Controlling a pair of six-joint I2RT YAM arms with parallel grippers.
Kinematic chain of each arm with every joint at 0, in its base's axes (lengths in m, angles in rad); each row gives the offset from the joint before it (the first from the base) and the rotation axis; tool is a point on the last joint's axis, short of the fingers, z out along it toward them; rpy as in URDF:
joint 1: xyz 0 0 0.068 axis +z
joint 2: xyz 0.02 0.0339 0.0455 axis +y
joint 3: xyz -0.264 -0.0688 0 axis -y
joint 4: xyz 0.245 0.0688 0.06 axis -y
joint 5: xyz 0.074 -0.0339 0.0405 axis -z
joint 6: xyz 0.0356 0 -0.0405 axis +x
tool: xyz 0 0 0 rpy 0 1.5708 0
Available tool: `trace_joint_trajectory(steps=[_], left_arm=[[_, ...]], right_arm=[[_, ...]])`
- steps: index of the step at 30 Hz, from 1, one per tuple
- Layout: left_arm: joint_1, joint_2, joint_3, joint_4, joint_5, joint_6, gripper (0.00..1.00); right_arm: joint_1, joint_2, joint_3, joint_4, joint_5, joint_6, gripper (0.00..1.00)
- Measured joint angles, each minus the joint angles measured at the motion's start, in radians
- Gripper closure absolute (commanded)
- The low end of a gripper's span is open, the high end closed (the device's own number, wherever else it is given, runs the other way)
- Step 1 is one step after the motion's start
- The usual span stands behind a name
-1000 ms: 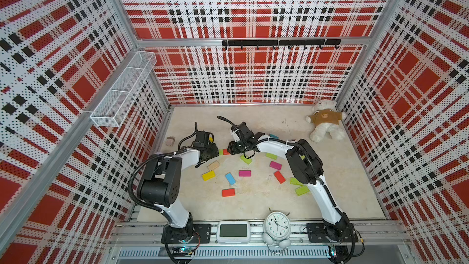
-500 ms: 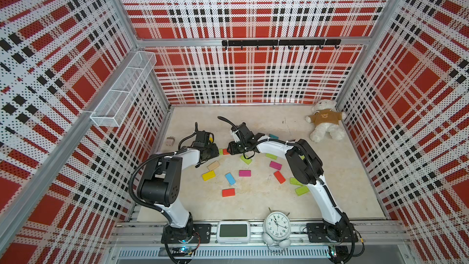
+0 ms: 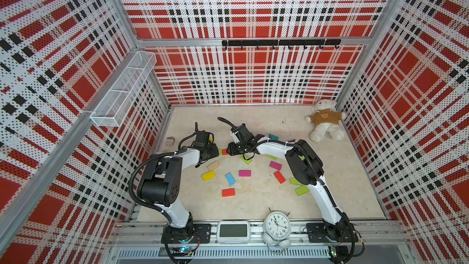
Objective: Assemble a carrot with building blocks
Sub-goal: Assemble the building block at the center of the board.
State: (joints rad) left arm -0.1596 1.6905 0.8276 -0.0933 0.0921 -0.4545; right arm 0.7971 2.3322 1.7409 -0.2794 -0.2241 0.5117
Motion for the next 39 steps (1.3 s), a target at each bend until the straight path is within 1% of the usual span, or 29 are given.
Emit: trace_joint_trajectory(steps=[9, 24, 30, 39], left_arm=[[0.0, 0.011, 0.015, -0.003, -0.013, 0.013, 0.49], [-0.003, 0.011, 0.017, 0.002, -0.014, 0.016, 0.33], [-0.005, 0.01, 0.018, 0.003, -0.018, 0.015, 0.29], [-0.002, -0.017, 0.019, -0.011, -0.021, 0.008, 0.29]], right_arm=[[0.008, -0.006, -0.011, 0.004, 0.0, 0.014, 0.55], [0.016, -0.016, -0.028, 0.022, 0.0, 0.024, 0.48], [0.016, -0.029, -0.037, 0.018, 0.002, 0.023, 0.46], [0.01, -0.072, -0.062, 0.013, 0.006, 0.023, 0.44]])
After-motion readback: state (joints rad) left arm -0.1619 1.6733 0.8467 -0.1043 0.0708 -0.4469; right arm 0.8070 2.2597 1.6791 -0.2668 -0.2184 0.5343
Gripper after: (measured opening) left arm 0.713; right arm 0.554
